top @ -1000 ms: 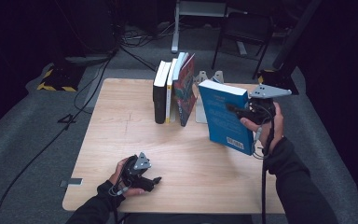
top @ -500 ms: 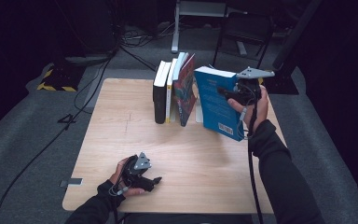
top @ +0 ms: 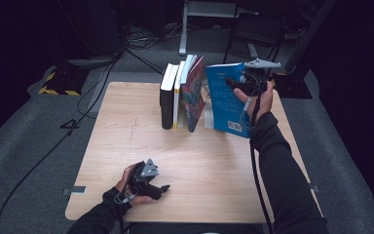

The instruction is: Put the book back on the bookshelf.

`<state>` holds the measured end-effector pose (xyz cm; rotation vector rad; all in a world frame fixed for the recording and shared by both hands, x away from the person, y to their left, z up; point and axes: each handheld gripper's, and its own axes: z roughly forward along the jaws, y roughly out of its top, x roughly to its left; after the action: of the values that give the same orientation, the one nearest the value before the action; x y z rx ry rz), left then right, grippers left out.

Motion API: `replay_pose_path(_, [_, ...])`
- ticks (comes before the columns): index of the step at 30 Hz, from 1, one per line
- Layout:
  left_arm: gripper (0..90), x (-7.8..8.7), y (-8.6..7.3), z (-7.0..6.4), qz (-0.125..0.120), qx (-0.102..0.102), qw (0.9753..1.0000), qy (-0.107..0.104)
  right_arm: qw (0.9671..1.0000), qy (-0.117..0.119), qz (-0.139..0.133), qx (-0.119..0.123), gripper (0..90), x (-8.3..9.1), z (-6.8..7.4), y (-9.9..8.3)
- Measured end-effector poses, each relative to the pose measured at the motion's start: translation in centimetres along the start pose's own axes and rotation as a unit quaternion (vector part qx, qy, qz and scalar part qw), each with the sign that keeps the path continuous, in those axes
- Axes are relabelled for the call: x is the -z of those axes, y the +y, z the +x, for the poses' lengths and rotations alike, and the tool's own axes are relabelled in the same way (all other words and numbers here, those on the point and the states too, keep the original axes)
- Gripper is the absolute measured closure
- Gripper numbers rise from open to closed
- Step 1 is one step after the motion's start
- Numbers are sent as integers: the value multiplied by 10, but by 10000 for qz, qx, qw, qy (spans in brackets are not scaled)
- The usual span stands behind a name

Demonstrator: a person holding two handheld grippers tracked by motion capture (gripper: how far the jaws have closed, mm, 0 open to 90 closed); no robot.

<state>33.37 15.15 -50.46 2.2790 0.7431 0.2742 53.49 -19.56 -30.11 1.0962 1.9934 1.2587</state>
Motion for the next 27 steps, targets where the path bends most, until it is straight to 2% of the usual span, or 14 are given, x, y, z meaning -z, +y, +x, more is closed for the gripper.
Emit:
replay_pose_path(5, [159, 0, 0, 0, 0, 0, 10000, -1, 9997, -126, 21, 210, 604, -9, 8, 5])
replay_pose_path(11, [161, 0, 0, 0, -4, -10, 10000, 3, 9997, -228, -26, 121, 603, -17, 7, 9])
replay_pose_path(18, [161, 0, 0, 0, 1, -16, 10000, 3, 9995, -262, -152, 80, 602, -21, 11, -8])
replay_pose_path(21, [161, 0, 0, 0, -3, -16, 10000, 1, 9993, -251, -263, 30, 602, -18, 9, -13])
replay_pose_path(24, [162, 0, 0, 0, -1, -51, 10000, -4, 9993, -201, -270, 190, 601, -11, 13, -17])
replay_pose_path(27, [162, 1, 0, 0, 2, -45, 10000, -6, 9994, -120, -244, 215, 600, -4, 15, -22])
